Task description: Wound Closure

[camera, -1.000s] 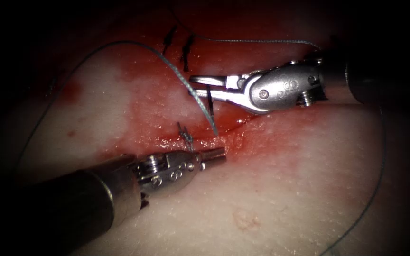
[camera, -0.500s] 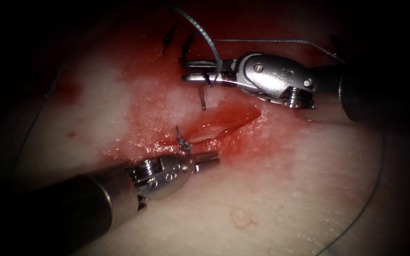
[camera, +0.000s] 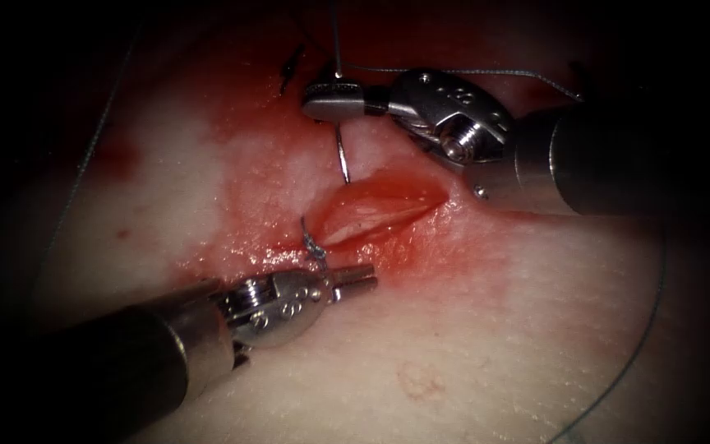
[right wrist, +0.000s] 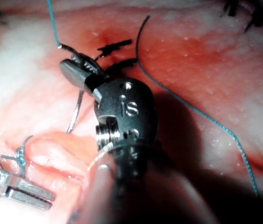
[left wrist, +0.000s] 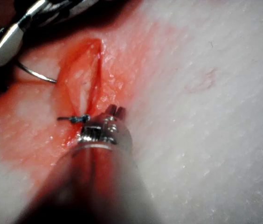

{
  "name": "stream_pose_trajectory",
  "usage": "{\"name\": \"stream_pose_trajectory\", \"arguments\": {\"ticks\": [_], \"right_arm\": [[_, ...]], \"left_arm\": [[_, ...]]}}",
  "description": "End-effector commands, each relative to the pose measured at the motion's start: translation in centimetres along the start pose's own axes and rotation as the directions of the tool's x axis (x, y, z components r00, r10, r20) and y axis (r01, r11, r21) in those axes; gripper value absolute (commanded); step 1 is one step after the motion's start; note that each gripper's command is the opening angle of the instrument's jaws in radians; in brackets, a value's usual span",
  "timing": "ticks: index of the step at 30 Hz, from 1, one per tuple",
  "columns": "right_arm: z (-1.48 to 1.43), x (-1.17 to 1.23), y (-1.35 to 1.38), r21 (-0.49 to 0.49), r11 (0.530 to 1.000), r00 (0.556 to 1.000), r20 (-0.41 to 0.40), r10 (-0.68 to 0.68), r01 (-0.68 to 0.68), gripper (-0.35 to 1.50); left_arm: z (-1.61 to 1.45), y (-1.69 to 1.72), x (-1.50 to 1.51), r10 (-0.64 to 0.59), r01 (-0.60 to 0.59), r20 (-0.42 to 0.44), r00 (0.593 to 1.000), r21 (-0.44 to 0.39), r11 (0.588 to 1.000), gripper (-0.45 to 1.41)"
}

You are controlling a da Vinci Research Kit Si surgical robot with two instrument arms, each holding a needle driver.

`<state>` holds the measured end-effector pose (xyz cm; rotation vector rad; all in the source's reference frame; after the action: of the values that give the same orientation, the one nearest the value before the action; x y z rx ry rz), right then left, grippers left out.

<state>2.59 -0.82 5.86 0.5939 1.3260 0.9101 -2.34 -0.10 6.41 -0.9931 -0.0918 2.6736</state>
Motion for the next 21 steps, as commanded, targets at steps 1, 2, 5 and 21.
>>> {"name": "stream_pose_trajectory", "arguments": {"ticks": [1,2,5,21], "right_arm": [[0.09,-0.03,0.00,-0.001,1.000,1.000,0.007,0.023,-0.023,-0.35],[0.09,-0.04,-0.01,-0.004,0.999,0.999,0.018,0.046,-0.046,-0.35],[0.09,-0.10,-0.06,-0.005,0.992,0.990,0.061,0.124,-0.124,-0.35],[0.04,-0.43,-0.48,0.026,0.881,0.857,0.248,0.452,-0.472,-0.35]], "left_arm": [[0.08,0.01,0.00,-0.001,0.001,0.000,1.000,-0.001,1.000,0.07],[0.08,0.00,0.01,-0.001,0.001,0.000,1.000,-0.002,1.000,0.07],[0.06,0.00,0.02,-0.003,0.003,-0.001,1.000,-0.004,1.000,0.07],[-0.04,-0.06,0.01,-0.002,0.002,0.001,1.000,-0.011,1.000,0.07]]}}
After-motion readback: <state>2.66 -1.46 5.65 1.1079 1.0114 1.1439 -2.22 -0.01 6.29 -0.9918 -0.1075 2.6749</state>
